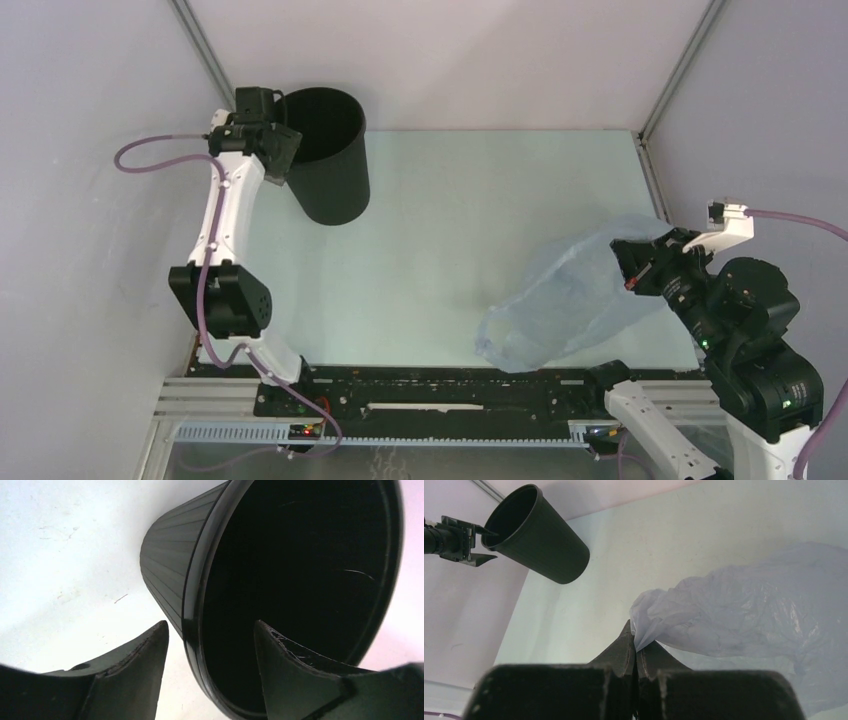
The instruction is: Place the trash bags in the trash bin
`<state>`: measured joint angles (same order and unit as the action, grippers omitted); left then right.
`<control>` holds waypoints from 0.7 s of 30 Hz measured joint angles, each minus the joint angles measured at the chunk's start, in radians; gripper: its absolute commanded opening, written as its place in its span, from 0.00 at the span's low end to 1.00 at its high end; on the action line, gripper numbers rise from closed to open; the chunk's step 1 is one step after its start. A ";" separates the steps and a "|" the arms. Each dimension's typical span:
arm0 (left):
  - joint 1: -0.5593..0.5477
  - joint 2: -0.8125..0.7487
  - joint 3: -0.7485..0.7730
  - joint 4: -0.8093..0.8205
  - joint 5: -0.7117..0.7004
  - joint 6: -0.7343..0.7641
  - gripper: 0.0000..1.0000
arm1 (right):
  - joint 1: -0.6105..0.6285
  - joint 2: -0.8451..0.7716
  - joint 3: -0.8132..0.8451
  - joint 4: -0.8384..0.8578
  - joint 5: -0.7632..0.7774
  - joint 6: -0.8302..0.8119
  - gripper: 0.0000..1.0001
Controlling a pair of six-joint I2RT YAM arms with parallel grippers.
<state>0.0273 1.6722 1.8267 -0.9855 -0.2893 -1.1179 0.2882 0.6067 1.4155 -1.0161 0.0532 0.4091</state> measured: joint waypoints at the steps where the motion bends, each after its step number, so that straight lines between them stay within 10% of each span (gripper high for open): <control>1: 0.000 0.011 0.000 0.003 0.008 0.000 0.63 | 0.000 0.000 0.000 -0.002 0.002 -0.003 0.00; 13: -0.010 0.004 -0.048 0.024 0.093 0.106 0.13 | 0.000 0.010 -0.003 0.004 0.006 -0.029 0.00; 21: -0.117 -0.076 -0.146 0.023 0.233 0.272 0.13 | 0.000 0.015 -0.017 0.022 -0.003 -0.031 0.00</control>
<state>-0.0898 1.5963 1.6810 -0.9630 -0.0559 -0.8463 0.2882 0.6220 1.3987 -0.9943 0.0502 0.3786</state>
